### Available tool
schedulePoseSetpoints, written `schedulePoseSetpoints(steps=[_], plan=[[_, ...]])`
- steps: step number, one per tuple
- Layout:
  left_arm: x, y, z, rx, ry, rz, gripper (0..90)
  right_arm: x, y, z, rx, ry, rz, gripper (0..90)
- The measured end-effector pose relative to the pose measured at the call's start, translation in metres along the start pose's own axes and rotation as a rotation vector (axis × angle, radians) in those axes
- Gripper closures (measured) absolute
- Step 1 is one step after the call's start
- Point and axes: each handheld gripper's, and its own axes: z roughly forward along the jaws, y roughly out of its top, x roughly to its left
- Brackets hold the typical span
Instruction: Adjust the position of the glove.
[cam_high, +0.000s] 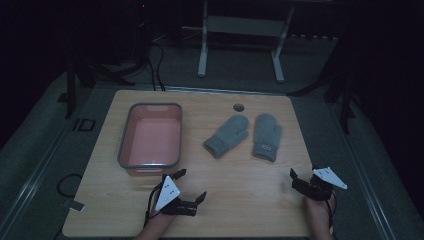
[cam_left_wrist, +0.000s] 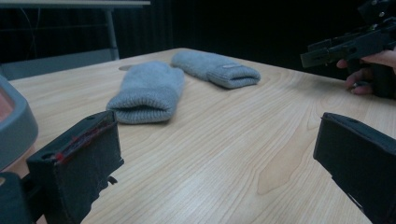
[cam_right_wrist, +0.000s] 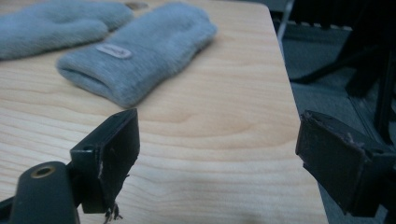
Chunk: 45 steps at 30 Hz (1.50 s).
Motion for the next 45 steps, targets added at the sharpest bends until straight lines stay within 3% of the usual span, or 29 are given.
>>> schedulePoseSetpoints(steps=[3,7,9,13,19,20,21,22,30,32,35,36,38,39,42,45], plan=[[0.000,0.000,0.000,-0.002,0.001,-0.001,1.0,-0.001,0.001,-0.002,0.003,0.012,0.002,12.9],[-0.001,0.000,0.000,-0.001,0.004,0.008,1.0,-0.002,0.012,-0.008,0.058,0.016,0.022,11.7],[-0.001,0.000,0.000,-0.001,0.004,0.008,1.0,-0.002,0.015,-0.010,0.061,0.024,0.025,11.6],[0.000,0.000,0.000,-0.003,0.005,-0.001,1.0,0.004,0.034,-0.016,0.098,0.020,0.010,11.3],[-0.001,0.000,0.000,0.001,0.003,0.007,1.0,0.010,0.061,-0.012,0.094,0.047,-0.017,10.6],[-0.001,0.000,0.000,0.003,0.002,0.005,1.0,0.011,0.065,-0.009,0.107,0.077,-0.020,10.7],[-0.001,0.000,0.000,0.003,0.002,0.005,1.0,0.011,0.065,-0.009,0.107,0.077,-0.020,10.7],[-0.001,0.000,0.000,0.002,0.002,0.005,1.0,0.012,0.073,-0.005,0.113,0.119,-0.013,13.0],[-0.001,0.000,0.000,0.007,-0.001,0.002,1.0,0.029,0.099,0.015,0.074,0.208,-0.046,13.6],[-0.001,0.000,0.000,0.007,-0.002,0.000,1.0,0.035,0.106,0.022,0.083,0.222,-0.080,12.9],[-0.001,0.000,0.000,0.009,-0.004,0.000,1.0,0.040,0.111,0.031,0.102,0.254,-0.086,12.6],[-0.001,0.000,0.000,0.011,-0.003,0.001,1.0,0.046,0.116,0.040,0.105,0.284,-0.105,11.8],[-0.001,0.000,0.000,0.011,-0.003,0.001,1.0,0.049,0.118,0.045,0.116,0.290,-0.115,11.7],[-0.001,0.000,0.000,0.011,-0.004,0.002,1.0,0.056,0.121,0.057,0.126,0.310,-0.133,11.5],[-0.001,0.000,0.000,0.010,-0.005,0.004,1.0,0.064,0.122,0.071,0.114,0.355,-0.132,10.9],[-0.001,0.000,0.000,0.011,-0.006,0.003,1.0,0.074,0.124,0.084,0.115,0.439,-0.127,11.7]])
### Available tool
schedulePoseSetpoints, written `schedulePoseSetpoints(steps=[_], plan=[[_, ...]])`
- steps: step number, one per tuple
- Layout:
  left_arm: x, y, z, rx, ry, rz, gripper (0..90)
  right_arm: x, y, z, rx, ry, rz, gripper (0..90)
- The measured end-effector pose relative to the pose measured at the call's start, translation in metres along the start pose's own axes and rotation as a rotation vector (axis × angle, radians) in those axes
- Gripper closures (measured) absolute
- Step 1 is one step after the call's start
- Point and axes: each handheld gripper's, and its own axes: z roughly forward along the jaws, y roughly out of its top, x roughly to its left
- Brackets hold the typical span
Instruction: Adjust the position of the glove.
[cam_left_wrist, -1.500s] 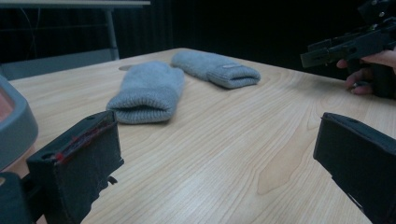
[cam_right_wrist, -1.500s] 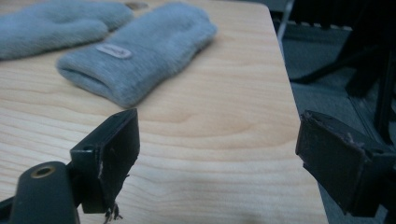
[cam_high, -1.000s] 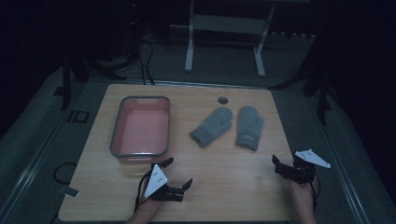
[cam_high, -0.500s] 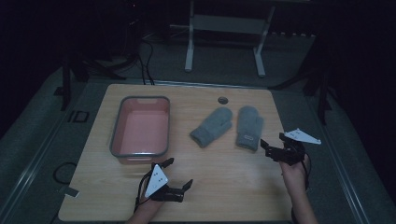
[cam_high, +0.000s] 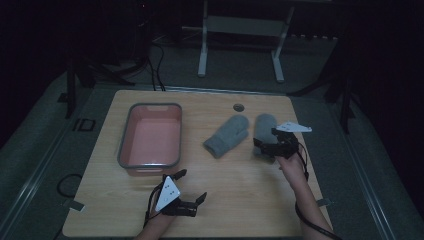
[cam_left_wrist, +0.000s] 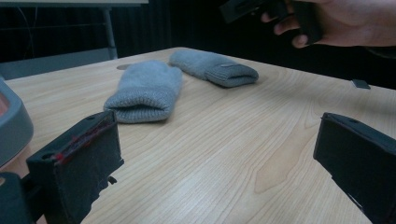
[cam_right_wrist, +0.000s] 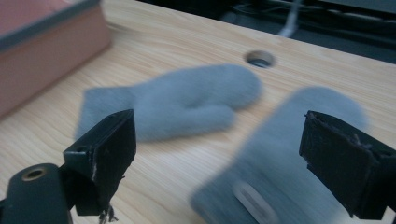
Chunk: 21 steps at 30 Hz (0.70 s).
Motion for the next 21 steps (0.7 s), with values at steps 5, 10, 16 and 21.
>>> schedulePoseSetpoints(steps=[5,10,16,21], plan=[[0.000,0.000,0.000,0.000,-0.001,-0.002,1.0,0.004,0.005,0.022,0.010,0.031,0.010,13.5],[0.000,0.000,0.000,0.000,-0.002,0.000,1.0,0.008,0.014,0.046,0.002,0.056,0.010,12.8],[0.000,0.000,0.000,-0.001,-0.007,-0.005,1.0,0.017,0.026,0.081,0.045,0.020,-0.014,13.8],[0.000,0.000,0.000,0.000,-0.009,-0.003,1.0,0.016,0.029,0.099,0.065,0.003,-0.040,20.4]])
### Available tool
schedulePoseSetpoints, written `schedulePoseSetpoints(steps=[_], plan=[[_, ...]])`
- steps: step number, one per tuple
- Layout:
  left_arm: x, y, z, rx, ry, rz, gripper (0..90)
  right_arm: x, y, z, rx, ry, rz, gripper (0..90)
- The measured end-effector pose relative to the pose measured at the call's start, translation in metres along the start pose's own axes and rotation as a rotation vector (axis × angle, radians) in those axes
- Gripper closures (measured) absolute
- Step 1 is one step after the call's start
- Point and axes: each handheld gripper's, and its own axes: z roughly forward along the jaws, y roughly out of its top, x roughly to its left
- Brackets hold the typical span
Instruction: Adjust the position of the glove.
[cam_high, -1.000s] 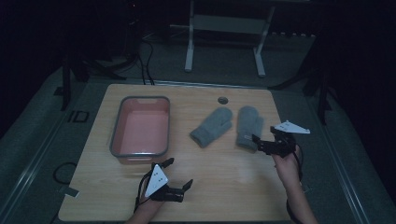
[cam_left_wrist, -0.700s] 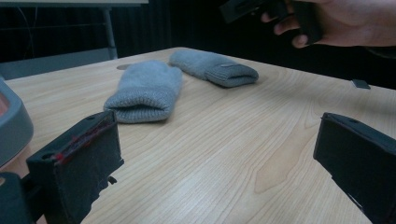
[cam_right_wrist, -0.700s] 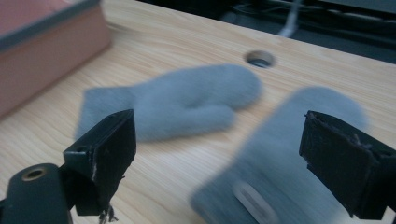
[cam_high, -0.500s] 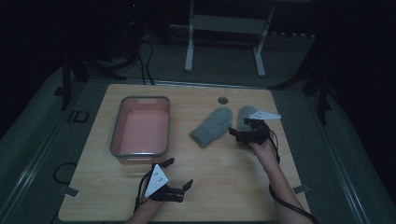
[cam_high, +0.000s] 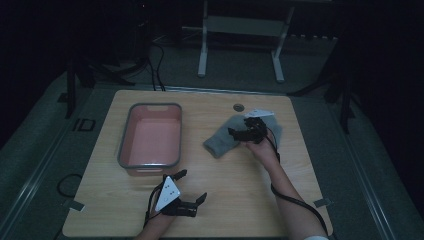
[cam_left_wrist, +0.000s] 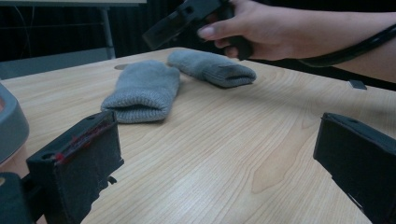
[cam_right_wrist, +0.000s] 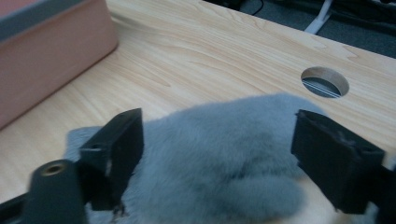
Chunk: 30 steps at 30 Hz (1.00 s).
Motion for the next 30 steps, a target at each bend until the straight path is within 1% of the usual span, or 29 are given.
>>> schedulePoseSetpoints(steps=[1,2,3,5,6,7,8,9,11,12,13,16,17,18,19,20,21,23,24,25,26,27,30], plan=[[0.000,0.000,0.000,0.000,-0.001,0.000,1.0,-0.001,0.001,0.004,0.008,0.007,0.000,21.3],[0.000,0.000,0.000,0.001,-0.002,-0.001,1.0,-0.002,0.002,0.012,0.030,0.010,-0.006,22.2],[0.000,0.000,0.000,0.000,-0.002,-0.002,1.0,-0.003,0.002,0.016,0.045,0.014,-0.015,22.8],[0.000,0.000,0.000,0.001,-0.003,-0.003,1.0,-0.003,0.002,0.024,0.064,0.000,-0.025,23.3],[0.000,0.000,0.000,0.002,-0.004,-0.002,1.0,-0.004,0.002,0.027,0.074,0.007,-0.031,24.4],[0.000,0.000,0.000,0.002,-0.004,-0.002,1.0,-0.004,0.002,0.030,0.083,-0.003,-0.038,24.4],[0.000,0.000,0.000,0.003,-0.005,-0.002,1.0,-0.004,0.002,0.030,0.083,-0.003,-0.038,24.4],[0.000,0.000,0.000,0.005,-0.005,-0.004,1.0,-0.006,-0.001,0.036,0.100,-0.017,-0.049,24.8],[0.000,0.000,0.000,0.005,-0.008,-0.005,1.0,-0.006,-0.005,0.042,0.119,-0.029,-0.055,25.8],[0.000,0.000,0.000,0.004,-0.007,-0.008,1.0,-0.006,-0.007,0.044,0.130,-0.029,-0.053,28.5],[0.000,0.000,0.000,0.004,-0.007,-0.008,1.0,-0.006,-0.007,0.044,0.130,-0.029,-0.053,28.5],[0.001,0.000,0.000,0.004,-0.007,-0.012,1.0,-0.002,-0.010,0.050,0.177,-0.037,-0.097,33.3],[0.001,0.000,0.000,0.003,-0.007,-0.013,1.0,-0.001,-0.011,0.051,0.189,-0.041,-0.103,34.6],[0.000,0.000,0.000,0.003,-0.007,-0.012,1.0,-0.002,-0.011,0.053,0.195,-0.037,-0.089,36.1],[0.000,0.000,0.000,0.003,-0.007,-0.012,1.0,-0.004,-0.012,0.053,0.198,-0.027,-0.073,39.8],[0.000,0.000,0.000,0.002,-0.006,-0.012,1.0,-0.004,-0.012,0.053,0.198,-0.027,-0.073,39.8],[0.000,0.000,0.000,0.002,-0.006,-0.012,1.0,-0.005,-0.012,0.054,0.204,-0.014,-0.061,48.3],[0.000,0.000,0.000,0.002,-0.005,-0.012,1.0,-0.003,-0.011,0.054,0.212,0.002,-0.072,61.8],[0.000,0.000,0.000,0.002,-0.004,-0.012,1.0,-0.002,-0.010,0.054,0.214,0.007,-0.081,67.1],[0.000,0.000,0.000,0.002,-0.005,-0.013,1.0,-0.001,-0.010,0.054,0.216,0.011,-0.095,70.9],[0.000,0.000,0.000,0.002,-0.005,-0.013,1.0,-0.001,-0.010,0.054,0.216,0.011,-0.095,70.9],[0.000,0.000,0.000,0.002,-0.005,-0.013,1.0,-0.001,-0.008,0.054,0.221,0.021,-0.090,76.0],[0.001,0.000,0.000,0.003,-0.008,-0.016,1.0,-0.002,-0.005,0.051,0.220,0.049,-0.063,79.3]])
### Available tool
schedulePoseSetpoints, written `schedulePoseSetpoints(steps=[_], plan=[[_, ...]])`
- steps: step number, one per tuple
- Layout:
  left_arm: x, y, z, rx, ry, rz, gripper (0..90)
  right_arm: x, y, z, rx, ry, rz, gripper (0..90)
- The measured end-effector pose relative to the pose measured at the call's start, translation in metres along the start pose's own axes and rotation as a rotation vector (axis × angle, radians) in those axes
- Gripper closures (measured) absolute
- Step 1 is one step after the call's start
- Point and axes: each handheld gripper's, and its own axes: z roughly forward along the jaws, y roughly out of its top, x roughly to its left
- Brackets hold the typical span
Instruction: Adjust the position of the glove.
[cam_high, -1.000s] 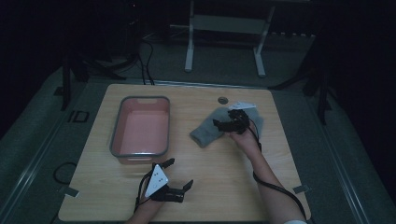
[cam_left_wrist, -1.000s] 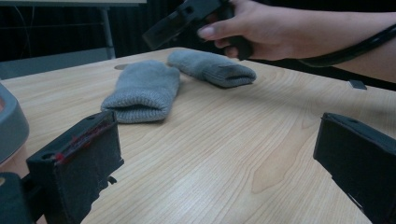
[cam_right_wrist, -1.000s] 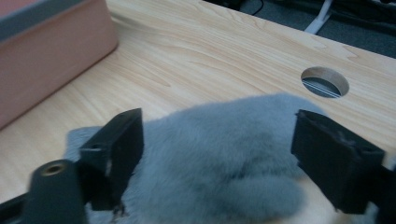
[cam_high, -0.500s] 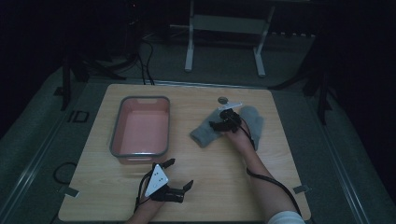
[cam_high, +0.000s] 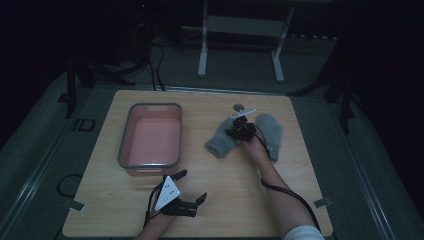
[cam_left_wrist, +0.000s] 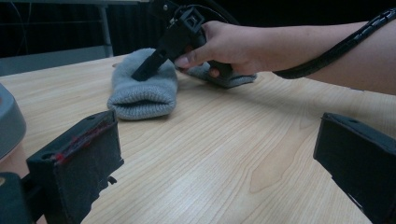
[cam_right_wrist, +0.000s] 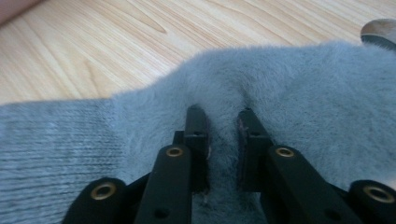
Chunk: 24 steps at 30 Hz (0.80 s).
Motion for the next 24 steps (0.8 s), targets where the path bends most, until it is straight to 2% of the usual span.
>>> schedulePoseSetpoints(steps=[2,6,8,9,10,12,13,14,15,17,18,20,21,22,23,24], plan=[[0.000,0.000,0.000,0.000,0.000,-0.001,1.0,0.000,0.001,-0.002,-0.005,0.012,-0.004,79.9],[0.000,0.000,0.000,0.000,0.000,0.001,1.0,0.003,0.005,-0.018,-0.019,0.084,-0.045,80.4],[0.000,0.000,0.000,0.000,0.001,0.001,1.0,0.005,0.006,-0.023,-0.026,0.098,-0.056,80.4],[0.000,0.000,0.000,0.000,0.001,0.001,1.0,0.007,0.007,-0.028,-0.026,0.099,-0.075,80.4],[0.000,0.000,0.000,0.000,0.002,0.001,1.0,0.010,0.009,-0.039,-0.039,0.128,-0.100,80.5],[0.000,0.000,0.000,0.000,0.004,0.000,1.0,0.012,0.009,-0.045,-0.045,0.141,-0.110,80.4],[0.000,0.000,0.000,0.000,0.005,0.001,1.0,0.017,0.008,-0.057,-0.066,0.168,-0.131,80.4],[0.000,0.000,0.000,0.000,0.006,0.001,1.0,0.017,0.008,-0.057,-0.066,0.168,-0.131,80.4],[0.000,0.000,0.000,0.001,0.007,0.001,1.0,0.021,0.006,-0.069,-0.086,0.206,-0.152,80.4],[0.000,0.000,0.000,0.004,0.013,0.000,1.0,0.027,0.003,-0.080,-0.098,0.246,-0.176,80.4],[0.000,0.000,0.000,0.004,0.013,0.000,1.0,0.027,0.003,-0.080,-0.098,0.246,-0.176,80.4],[-0.001,0.000,0.000,0.003,0.016,-0.002,1.0,0.034,-0.002,-0.089,-0.106,0.277,-0.211,80.4],[0.000,0.000,0.000,0.001,0.015,0.000,1.0,0.041,-0.007,-0.098,-0.104,0.312,-0.253,80.4],[0.000,0.000,0.000,0.001,0.015,0.000,1.0,0.041,-0.007,-0.098,-0.104,0.312,-0.253,80.4],[-0.001,0.000,0.000,-0.001,0.016,-0.002,1.0,0.045,-0.011,-0.104,-0.097,0.343,-0.290,80.3],[-0.001,0.000,0.000,-0.001,0.016,-0.002,1.0,0.046,-0.013,-0.105,-0.094,0.352,-0.303,80.3]])
